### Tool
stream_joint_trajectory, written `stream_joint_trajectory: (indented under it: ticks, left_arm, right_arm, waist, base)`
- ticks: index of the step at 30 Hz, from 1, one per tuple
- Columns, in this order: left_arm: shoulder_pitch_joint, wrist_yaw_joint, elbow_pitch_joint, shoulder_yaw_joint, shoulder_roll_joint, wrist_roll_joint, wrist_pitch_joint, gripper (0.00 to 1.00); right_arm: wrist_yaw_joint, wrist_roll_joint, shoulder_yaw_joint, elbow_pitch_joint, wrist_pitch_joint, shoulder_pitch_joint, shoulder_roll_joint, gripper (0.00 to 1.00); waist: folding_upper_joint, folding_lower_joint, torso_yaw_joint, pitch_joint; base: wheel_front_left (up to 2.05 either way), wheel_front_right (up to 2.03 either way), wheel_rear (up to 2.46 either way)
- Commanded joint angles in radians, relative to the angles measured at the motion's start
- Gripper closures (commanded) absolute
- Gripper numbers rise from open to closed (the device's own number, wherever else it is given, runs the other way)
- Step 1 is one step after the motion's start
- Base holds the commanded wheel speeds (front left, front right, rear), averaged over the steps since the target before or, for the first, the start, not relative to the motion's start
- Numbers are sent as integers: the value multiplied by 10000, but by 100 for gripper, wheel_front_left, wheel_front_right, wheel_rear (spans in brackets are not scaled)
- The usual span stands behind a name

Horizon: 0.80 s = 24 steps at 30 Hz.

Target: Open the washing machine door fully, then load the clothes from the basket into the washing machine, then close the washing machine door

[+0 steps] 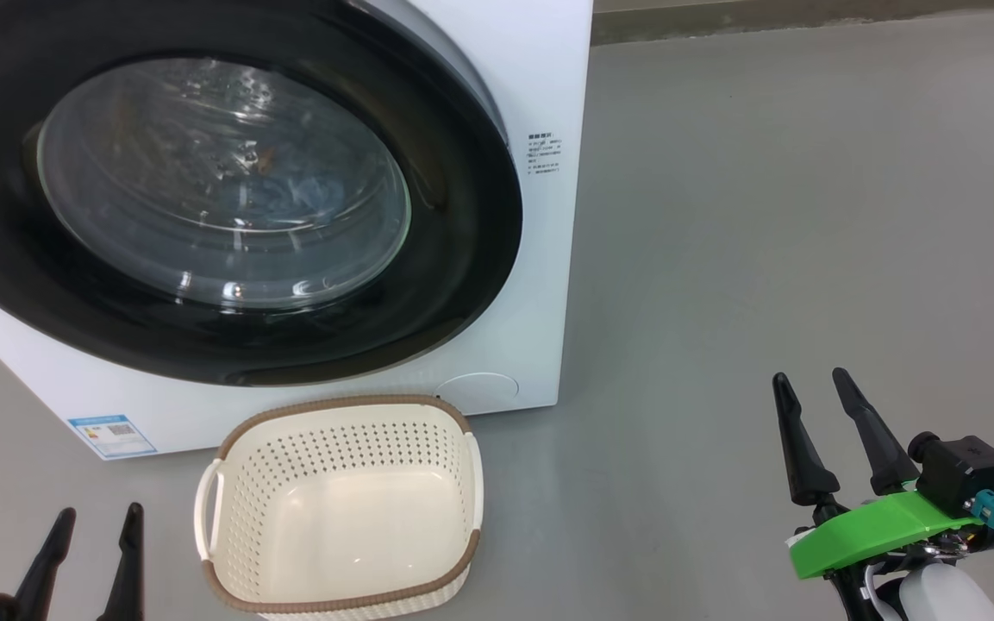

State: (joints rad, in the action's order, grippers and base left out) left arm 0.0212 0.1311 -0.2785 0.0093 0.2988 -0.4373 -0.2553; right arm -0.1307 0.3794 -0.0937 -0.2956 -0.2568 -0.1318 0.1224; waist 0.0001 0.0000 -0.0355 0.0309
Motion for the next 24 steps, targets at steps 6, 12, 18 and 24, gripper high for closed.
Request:
stream_joint_trajectory:
  ticks: [6,12,18,24]
  left_arm:
    - [-249,-4,160,466,239,135,-65,0]
    - [-214,-4,154,494,236,158,-65,0]
    - [-254,-4,98,572,235,214,-65,0]
    - [114,0,-564,-13,-571,71,13,100]
  right_arm:
    - [0,62,-190,273,-49,-29,55,0]
    - [0,56,-208,293,-49,-14,41,0]
    - [0,27,-213,338,-49,-38,28,0]
    - [-2,-6,-58,-546,4,328,-255,100]
  waist:
    - [-1,0,6,3]
    - [-1,0,-8,13]
    - [-1,0,5,82]
    - [-1,0,4,86]
  base:
    - [0,0,0]
    - [0,0,0]
    - [0,0,0]
    - [0,0,0]
